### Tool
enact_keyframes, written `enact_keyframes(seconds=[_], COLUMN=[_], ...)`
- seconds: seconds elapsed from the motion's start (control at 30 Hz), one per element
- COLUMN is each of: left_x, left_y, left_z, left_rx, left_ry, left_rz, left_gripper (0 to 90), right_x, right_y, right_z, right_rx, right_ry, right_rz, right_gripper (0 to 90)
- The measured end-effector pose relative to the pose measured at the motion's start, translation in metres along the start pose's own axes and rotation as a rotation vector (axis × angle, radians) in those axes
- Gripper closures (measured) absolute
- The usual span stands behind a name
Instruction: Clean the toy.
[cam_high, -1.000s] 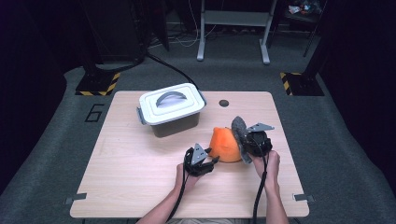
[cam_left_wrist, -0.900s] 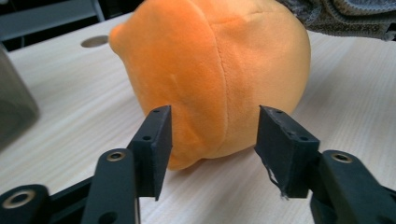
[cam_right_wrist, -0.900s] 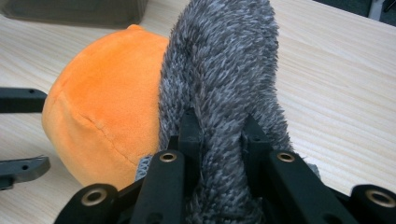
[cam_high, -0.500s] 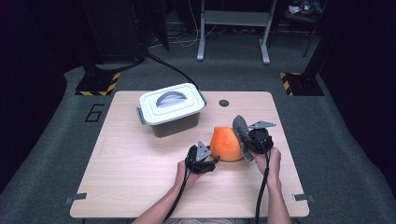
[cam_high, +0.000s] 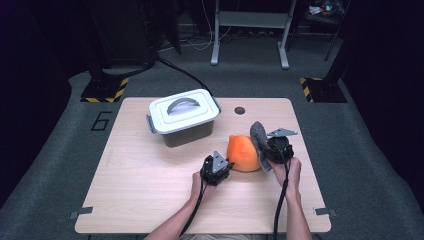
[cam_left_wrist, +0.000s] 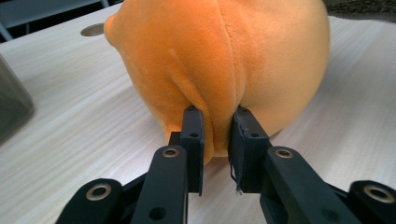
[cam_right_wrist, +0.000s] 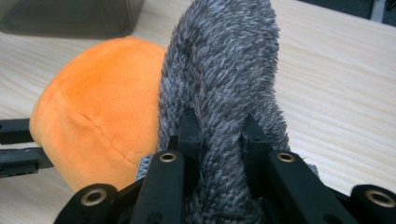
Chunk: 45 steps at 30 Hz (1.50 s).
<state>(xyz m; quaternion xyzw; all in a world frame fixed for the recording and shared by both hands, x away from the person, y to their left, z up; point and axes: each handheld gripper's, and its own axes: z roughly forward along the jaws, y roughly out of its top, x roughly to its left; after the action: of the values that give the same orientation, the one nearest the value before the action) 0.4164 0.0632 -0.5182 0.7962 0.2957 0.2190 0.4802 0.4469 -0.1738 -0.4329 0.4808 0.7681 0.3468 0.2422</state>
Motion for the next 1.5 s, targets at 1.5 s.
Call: enact_keyframes(seconds=[1.5], left_x=[-0.003], left_y=[-0.010], left_z=[-0.010], left_rx=[-0.072], left_ry=[-0.032], left_rz=[0.026], left_gripper=[79.7], right_x=[0.026], right_y=[-0.004], right_z=[-0.015], right_rx=[-0.035], right_ry=[0.038], right_rz=[-0.045], right_gripper=[74.9])
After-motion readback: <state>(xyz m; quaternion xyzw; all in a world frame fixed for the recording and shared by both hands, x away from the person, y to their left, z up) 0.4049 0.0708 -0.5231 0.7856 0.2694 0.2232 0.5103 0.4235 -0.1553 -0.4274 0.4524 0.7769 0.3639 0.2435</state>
